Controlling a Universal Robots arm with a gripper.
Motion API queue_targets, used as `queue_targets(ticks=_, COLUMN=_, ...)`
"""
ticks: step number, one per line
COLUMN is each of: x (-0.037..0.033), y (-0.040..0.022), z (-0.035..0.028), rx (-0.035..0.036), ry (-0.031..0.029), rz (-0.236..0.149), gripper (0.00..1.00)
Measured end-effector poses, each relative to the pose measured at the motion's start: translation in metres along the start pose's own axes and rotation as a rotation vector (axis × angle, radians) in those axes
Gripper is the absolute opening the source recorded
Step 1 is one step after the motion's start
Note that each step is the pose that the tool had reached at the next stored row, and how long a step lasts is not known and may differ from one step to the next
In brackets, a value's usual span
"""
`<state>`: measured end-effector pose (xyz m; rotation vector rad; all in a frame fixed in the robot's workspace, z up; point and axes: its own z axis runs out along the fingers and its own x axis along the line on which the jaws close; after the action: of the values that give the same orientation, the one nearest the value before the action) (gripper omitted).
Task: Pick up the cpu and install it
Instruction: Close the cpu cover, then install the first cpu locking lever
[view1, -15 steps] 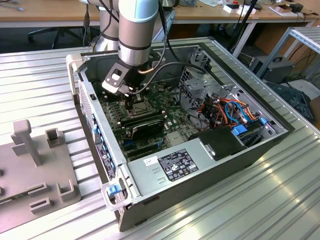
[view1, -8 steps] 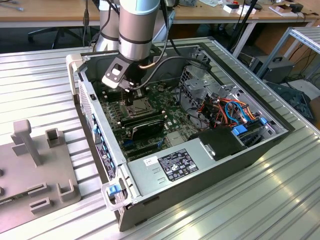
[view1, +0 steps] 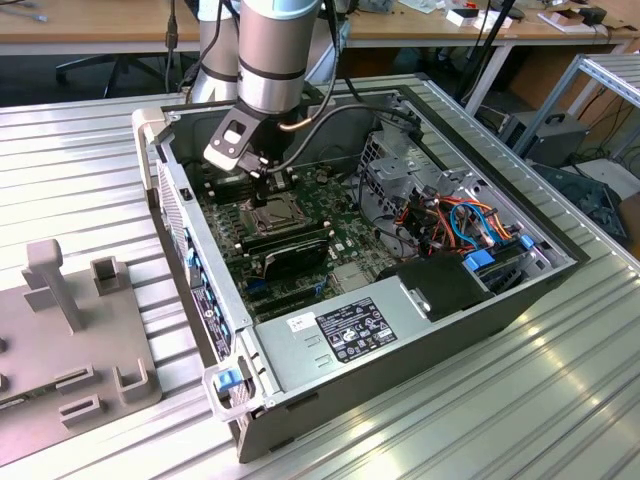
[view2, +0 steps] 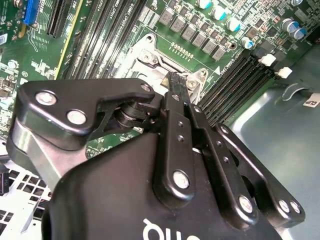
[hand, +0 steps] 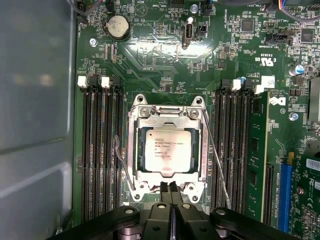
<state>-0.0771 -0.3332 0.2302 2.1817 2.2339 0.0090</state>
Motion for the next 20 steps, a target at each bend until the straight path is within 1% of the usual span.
queue_targets(ticks=3, x=-0.0001, y=0.0009, z=-0.0002, rx=0.0002, ry=-0.0003, rz=0.0, gripper=0.11)
queue_targets(ticks=6, x=-0.0001, y=0.0058, z=0.0, rx=0.0001, ry=-0.0001, rz=0.0, gripper=0.11)
queue_targets(ticks=9, x=-0.0003, y=0.0136, z=0.0002, rx=0.0, ry=-0.0001, rz=0.0, gripper=0.11)
queue_targets(ticks=10, x=-0.0004, y=0.0181, z=0.0003, rx=0.0, ry=0.0, rz=0.0, gripper=0.11)
queue_targets(ticks=11, x=-0.0005, y=0.0207, z=0.0003, rx=0.0, ry=-0.0001, rz=0.0, gripper=0.11)
queue_targets(ticks=13, x=-0.0007, y=0.0281, z=0.0004, rx=0.0, ry=-0.0001, rz=0.0, gripper=0.11)
queue_targets(ticks=14, x=-0.0007, y=0.0301, z=0.0005, rx=0.0, ry=-0.0001, rz=0.0, gripper=0.11)
queue_targets(ticks=16, x=-0.0008, y=0.0328, z=0.0005, rx=0.0001, ry=-0.0001, rz=0.0, gripper=0.11)
queue_targets(ticks=20, x=-0.0008, y=0.0345, z=0.0005, rx=0.0, ry=0.0, rz=0.0, gripper=0.11)
